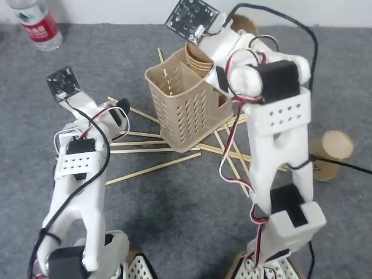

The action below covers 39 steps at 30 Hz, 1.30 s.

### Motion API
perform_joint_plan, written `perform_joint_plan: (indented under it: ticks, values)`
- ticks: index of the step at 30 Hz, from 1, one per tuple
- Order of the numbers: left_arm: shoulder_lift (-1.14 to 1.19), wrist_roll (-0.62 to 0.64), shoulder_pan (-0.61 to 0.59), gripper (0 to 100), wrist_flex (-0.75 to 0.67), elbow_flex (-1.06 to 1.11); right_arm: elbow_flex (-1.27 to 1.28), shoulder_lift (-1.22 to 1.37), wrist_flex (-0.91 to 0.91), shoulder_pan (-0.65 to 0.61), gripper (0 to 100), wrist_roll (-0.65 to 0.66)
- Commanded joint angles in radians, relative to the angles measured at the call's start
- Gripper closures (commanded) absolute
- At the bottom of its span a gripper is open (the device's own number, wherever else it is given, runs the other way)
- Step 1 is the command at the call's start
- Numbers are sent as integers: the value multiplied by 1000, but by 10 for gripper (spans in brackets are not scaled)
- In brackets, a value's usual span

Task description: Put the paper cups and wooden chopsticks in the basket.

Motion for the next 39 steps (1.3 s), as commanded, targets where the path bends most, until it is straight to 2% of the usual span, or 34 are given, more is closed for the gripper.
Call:
perform_joint_plan:
  ticks: [1, 3, 8, 21, 27, 31, 34, 39]
  values:
    - [-17, -12, 11, 765, -6, -5, -35, 13, -45, -4, 718, -87]
    - [-17, -12, 9, 765, -6, -5, -35, 27, -82, -4, 674, -110]
    - [-17, -12, 9, 765, -9, -5, -37, 21, -156, -21, 710, -115]
    - [-17, -12, 11, 765, -6, -5, -52, 104, -295, -143, 714, -115]
    - [-17, -14, 9, 765, -8, -5, -63, 177, -363, -156, 714, -115]
    - [-17, -14, 11, 765, -9, -5, -176, 134, -309, -131, 714, -115]
    - [-17, -14, 14, 765, -9, -5, -298, 68, -182, -94, 714, -115]
    - [-17, -14, 15, 765, -11, 2, -333, 18, 105, 122, 714, -115]
